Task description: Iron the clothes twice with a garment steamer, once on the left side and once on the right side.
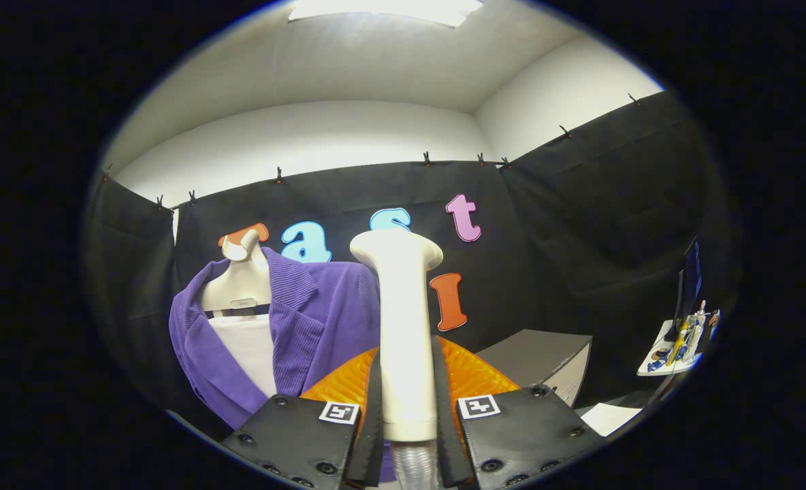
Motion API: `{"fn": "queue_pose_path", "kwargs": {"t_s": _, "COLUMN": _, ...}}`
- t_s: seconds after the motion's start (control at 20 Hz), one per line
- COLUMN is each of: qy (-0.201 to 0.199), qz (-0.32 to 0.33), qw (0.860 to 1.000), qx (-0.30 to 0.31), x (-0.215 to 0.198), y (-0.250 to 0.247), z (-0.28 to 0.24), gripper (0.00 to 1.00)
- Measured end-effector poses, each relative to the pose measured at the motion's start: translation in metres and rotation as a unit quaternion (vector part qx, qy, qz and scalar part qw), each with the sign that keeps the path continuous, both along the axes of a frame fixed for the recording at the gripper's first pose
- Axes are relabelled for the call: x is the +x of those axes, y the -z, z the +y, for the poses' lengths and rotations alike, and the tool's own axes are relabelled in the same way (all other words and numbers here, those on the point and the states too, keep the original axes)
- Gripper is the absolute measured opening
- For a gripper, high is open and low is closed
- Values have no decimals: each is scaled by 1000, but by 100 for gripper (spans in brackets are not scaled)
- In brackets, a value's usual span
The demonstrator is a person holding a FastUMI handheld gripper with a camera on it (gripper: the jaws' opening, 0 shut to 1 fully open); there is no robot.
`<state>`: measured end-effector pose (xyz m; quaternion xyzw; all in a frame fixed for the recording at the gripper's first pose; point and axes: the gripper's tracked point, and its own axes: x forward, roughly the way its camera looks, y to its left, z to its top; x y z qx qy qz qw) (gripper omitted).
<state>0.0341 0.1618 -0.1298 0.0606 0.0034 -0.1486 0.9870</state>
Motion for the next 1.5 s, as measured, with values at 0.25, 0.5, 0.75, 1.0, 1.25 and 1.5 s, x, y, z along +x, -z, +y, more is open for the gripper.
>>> {"fn": "queue_pose_path", "kwargs": {"t_s": 0.25, "qy": -9, "qz": 9, "qw": 1000, "qx": -4, "x": 10, "y": 20, "z": 25, "gripper": 40}}
{"fn": "queue_pose_path", "kwargs": {"t_s": 0.5, "qy": -18, "qz": 23, "qw": 999, "qx": -13, "x": 23, "y": 36, "z": 37, "gripper": 39}}
{"fn": "queue_pose_path", "kwargs": {"t_s": 0.75, "qy": -26, "qz": 35, "qw": 999, "qx": -21, "x": 32, "y": 54, "z": 42, "gripper": 40}}
{"fn": "queue_pose_path", "kwargs": {"t_s": 1.0, "qy": -21, "qz": 40, "qw": 998, "qx": -38, "x": 21, "y": 64, "z": 39, "gripper": 40}}
{"fn": "queue_pose_path", "kwargs": {"t_s": 1.25, "qy": -18, "qz": 55, "qw": 998, "qx": -30, "x": 7, "y": 92, "z": 38, "gripper": 40}}
{"fn": "queue_pose_path", "kwargs": {"t_s": 1.5, "qy": -12, "qz": 74, "qw": 997, "qx": -31, "x": -11, "y": 121, "z": 34, "gripper": 40}}
